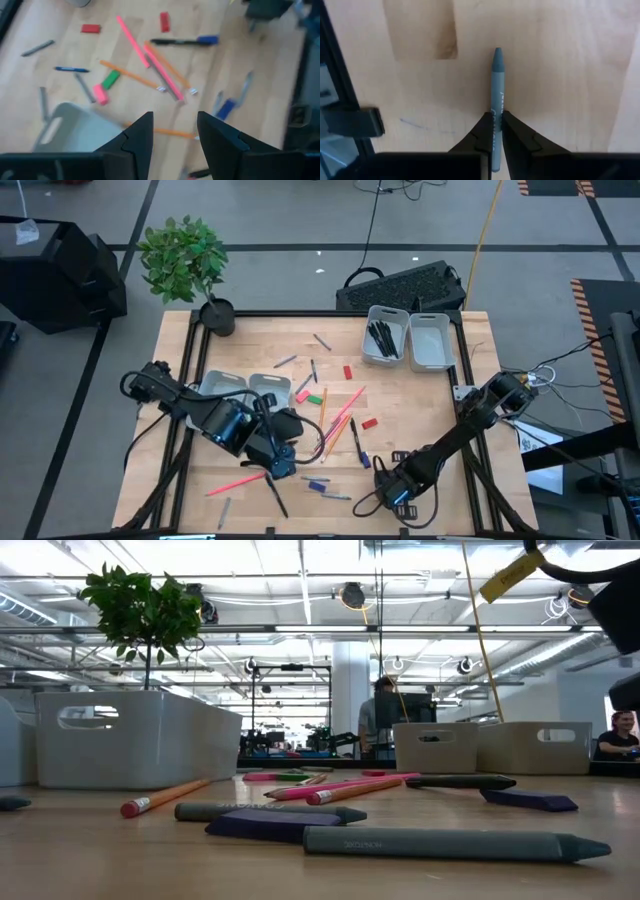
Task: Sort crayons/erasers/pens/pencils in bins
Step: Put the gray crayon into the top right gray bin
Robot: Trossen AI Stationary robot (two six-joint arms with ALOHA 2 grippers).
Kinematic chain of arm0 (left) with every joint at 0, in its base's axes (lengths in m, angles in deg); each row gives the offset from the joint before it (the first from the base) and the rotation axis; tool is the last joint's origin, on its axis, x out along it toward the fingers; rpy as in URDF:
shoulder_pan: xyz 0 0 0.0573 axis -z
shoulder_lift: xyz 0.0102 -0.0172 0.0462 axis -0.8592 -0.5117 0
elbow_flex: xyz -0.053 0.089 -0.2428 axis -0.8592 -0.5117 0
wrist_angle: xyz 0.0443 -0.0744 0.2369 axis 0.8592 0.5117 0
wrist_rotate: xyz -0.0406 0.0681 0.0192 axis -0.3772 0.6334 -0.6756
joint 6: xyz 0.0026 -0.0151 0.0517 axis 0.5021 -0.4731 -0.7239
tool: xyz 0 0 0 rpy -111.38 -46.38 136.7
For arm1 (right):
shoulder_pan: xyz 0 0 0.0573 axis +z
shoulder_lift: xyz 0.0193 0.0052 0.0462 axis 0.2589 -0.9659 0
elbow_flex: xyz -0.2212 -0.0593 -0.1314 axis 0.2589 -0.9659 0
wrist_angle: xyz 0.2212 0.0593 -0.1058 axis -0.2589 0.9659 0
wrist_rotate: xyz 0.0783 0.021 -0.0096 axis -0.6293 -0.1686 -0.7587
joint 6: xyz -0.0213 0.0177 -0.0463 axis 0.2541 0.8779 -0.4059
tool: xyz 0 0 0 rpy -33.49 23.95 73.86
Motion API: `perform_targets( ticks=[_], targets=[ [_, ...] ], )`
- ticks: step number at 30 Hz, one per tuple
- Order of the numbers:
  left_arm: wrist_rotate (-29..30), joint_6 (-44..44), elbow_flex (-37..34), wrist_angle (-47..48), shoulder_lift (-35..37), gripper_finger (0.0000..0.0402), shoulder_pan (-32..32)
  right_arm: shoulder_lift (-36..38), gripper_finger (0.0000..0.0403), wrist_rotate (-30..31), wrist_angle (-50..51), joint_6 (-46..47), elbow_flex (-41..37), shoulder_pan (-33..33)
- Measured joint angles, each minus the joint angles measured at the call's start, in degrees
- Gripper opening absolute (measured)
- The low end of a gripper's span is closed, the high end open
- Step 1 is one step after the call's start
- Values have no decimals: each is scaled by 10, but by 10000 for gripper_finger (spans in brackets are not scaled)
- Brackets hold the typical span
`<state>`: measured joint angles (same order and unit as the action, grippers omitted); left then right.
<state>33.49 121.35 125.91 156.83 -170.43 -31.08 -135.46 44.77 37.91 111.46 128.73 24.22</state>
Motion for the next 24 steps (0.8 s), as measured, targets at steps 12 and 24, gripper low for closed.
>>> perform_targets(
  ticks=[12, 24],
  targets=[
    [4, -49, -265, -78, 187, 156, -57, 0, 50, 72, 12, 183, 0, -1],
    [-27, -39, -399, -142, 276, 156, -68, 0, 16, 83, 39, 184, 1, -6]
  ],
)
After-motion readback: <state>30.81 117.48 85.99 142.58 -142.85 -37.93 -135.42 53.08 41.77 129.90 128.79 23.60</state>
